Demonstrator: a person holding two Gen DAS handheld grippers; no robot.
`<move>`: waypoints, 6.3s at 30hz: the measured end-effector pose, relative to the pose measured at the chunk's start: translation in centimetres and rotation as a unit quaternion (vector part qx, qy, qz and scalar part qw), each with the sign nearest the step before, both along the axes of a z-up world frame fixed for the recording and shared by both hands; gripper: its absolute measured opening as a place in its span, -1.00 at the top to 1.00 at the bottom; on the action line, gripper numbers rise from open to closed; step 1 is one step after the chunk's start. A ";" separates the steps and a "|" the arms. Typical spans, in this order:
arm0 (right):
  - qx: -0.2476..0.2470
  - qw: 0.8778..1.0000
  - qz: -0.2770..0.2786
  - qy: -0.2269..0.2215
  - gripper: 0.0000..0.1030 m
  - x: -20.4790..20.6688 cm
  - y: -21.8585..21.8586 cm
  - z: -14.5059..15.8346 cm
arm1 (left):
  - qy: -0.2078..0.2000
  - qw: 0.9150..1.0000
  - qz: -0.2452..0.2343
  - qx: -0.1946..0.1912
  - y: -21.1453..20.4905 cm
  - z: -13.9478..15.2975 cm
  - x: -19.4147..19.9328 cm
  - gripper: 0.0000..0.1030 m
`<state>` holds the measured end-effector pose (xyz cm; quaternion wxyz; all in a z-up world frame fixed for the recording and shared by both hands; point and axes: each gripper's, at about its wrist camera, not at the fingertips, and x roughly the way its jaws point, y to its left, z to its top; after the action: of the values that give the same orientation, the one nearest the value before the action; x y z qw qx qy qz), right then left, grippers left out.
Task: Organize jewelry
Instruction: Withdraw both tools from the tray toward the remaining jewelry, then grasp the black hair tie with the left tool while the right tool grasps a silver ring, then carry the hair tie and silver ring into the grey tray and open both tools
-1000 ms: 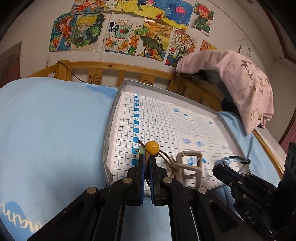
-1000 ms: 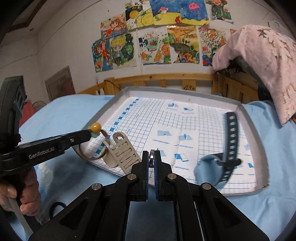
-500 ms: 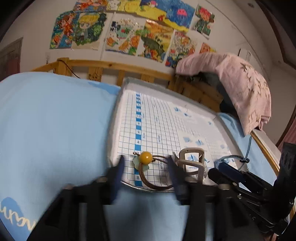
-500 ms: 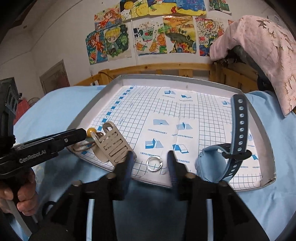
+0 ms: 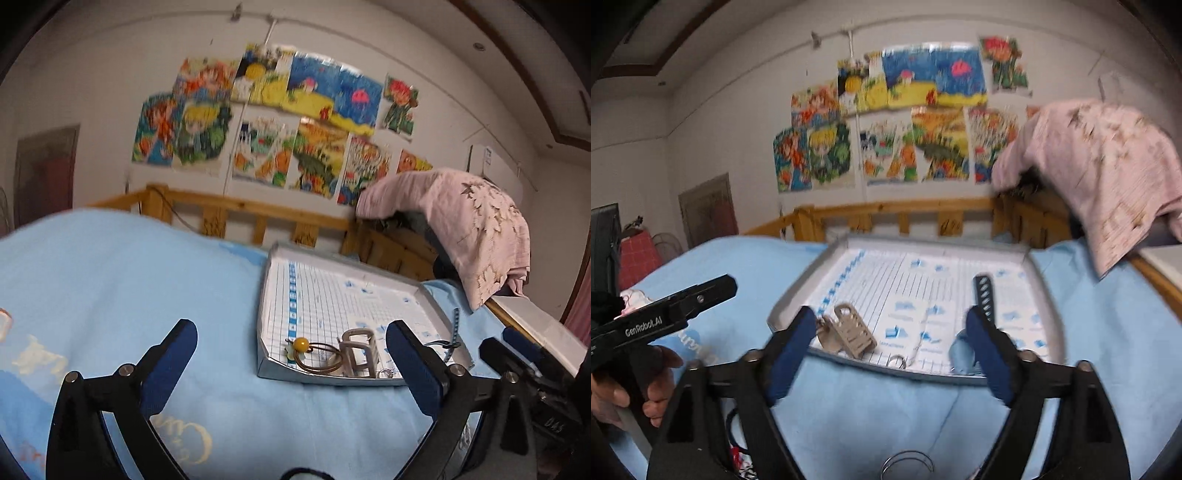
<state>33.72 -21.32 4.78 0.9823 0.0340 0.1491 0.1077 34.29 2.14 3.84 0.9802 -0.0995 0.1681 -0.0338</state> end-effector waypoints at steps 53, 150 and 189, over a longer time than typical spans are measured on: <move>-0.038 0.997 0.006 0.063 -0.94 -18.4 -1.3 -3.4 | 0.042 0.996 0.003 0.074 0.3 -4.5 -20.0 -1.00; 0.045 0.980 0.091 0.172 0.95 -4.6 -2.0 -7.1 | 0.168 0.974 -0.154 -0.005 -0.5 -4.9 -1.7 0.90; 0.003 0.988 0.039 0.152 0.92 10.8 0.7 -6.6 | 0.137 0.989 -0.051 0.017 -2.3 -5.3 10.4 -0.06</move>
<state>44.55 -20.64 -1.79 0.9432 0.0465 0.2975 0.1403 44.67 -0.16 -1.46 0.9465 -0.0775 0.3059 -0.0670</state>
